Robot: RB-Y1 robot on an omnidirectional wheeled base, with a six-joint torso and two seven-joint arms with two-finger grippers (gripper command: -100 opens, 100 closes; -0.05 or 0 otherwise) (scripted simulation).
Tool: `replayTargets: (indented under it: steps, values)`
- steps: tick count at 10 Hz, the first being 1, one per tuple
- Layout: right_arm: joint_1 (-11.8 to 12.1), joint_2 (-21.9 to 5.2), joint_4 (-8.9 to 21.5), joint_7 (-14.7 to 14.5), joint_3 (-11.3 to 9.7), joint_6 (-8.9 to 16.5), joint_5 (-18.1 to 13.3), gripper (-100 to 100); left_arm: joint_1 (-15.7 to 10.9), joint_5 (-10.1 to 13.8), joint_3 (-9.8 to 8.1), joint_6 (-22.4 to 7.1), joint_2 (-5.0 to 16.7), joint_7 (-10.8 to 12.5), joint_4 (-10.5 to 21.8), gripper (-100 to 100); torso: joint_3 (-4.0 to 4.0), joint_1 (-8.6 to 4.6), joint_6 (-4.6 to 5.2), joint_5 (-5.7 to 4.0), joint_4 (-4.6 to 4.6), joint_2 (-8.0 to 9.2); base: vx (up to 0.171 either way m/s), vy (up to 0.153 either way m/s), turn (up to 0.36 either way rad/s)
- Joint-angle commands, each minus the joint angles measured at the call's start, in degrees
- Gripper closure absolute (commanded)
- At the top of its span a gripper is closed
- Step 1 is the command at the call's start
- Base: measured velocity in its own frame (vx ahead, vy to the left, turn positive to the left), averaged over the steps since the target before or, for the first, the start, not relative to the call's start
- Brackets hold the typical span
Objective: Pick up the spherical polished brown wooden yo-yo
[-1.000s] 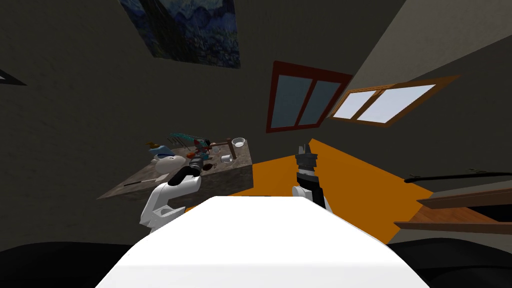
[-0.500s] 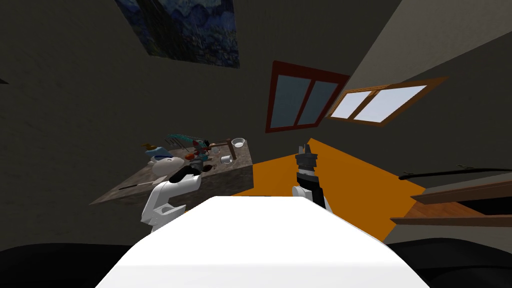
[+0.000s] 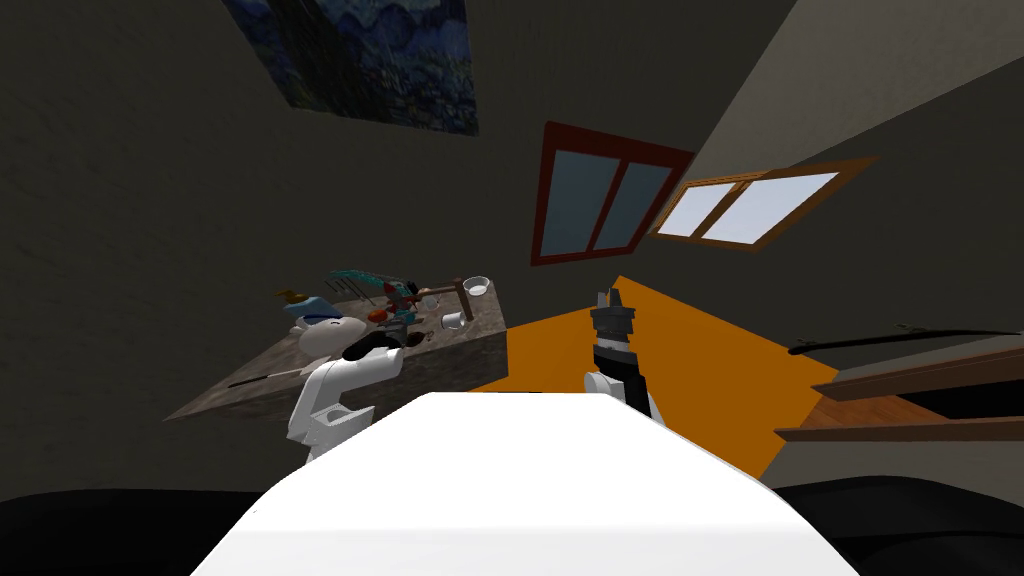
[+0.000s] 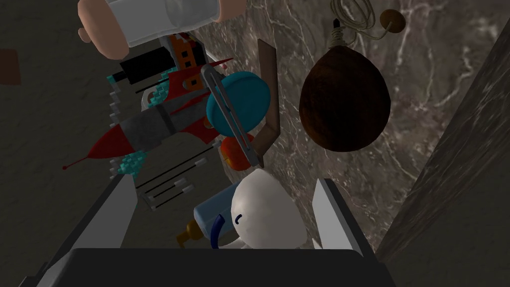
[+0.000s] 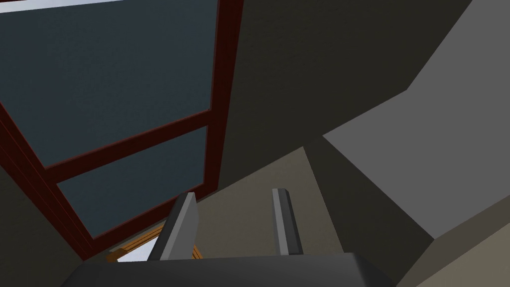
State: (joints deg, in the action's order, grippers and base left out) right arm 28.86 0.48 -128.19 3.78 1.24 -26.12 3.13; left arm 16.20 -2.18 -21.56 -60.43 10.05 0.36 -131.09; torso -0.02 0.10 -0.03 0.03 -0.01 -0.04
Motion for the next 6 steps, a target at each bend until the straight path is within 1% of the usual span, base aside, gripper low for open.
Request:
replayTargets:
  steps: [1, 2, 5, 6]
  values:
    - [0.0, 0.0, 0.0, 0.0, 0.0, 0.0, 0.0, 0, -0.9, 0.1, -0.16, -2.9, -0.1, 0.3, 0.4, -100, 0.00, 0.00, 0.00, 0.00, 0.00, 0.00, 0.007, 0.025, -0.055]
    - [0.0, 0.0, 0.0, 0.0, 0.0, 0.0, 0.0, 0, -0.9, 0.1, -0.16, -4.1, -0.1, 0.3, 0.4, -100, 0.00, 0.01, 0.02, 0.00, 0.00, 0.00, 0.009, 0.034, -0.034]
    - [0.0, 0.0, 0.0, 0.0, 0.0, 0.0, 0.0, 0, -2.1, 0.3, -0.34, -9.3, -0.4, 0.8, 0.9, -100, -0.02, 0.10, 0.00, 0.02, -0.01, -0.03, 0.017, 0.051, -0.041]
    - [0.0, 0.0, 0.0, 0.0, 0.0, 0.0, 0.0, 0, -2.1, 0.3, -0.34, -10.5, -0.4, 0.8, 0.9, -100, -0.02, 0.10, 0.01, 0.02, -0.01, -0.04, 0.012, 0.040, -0.032]
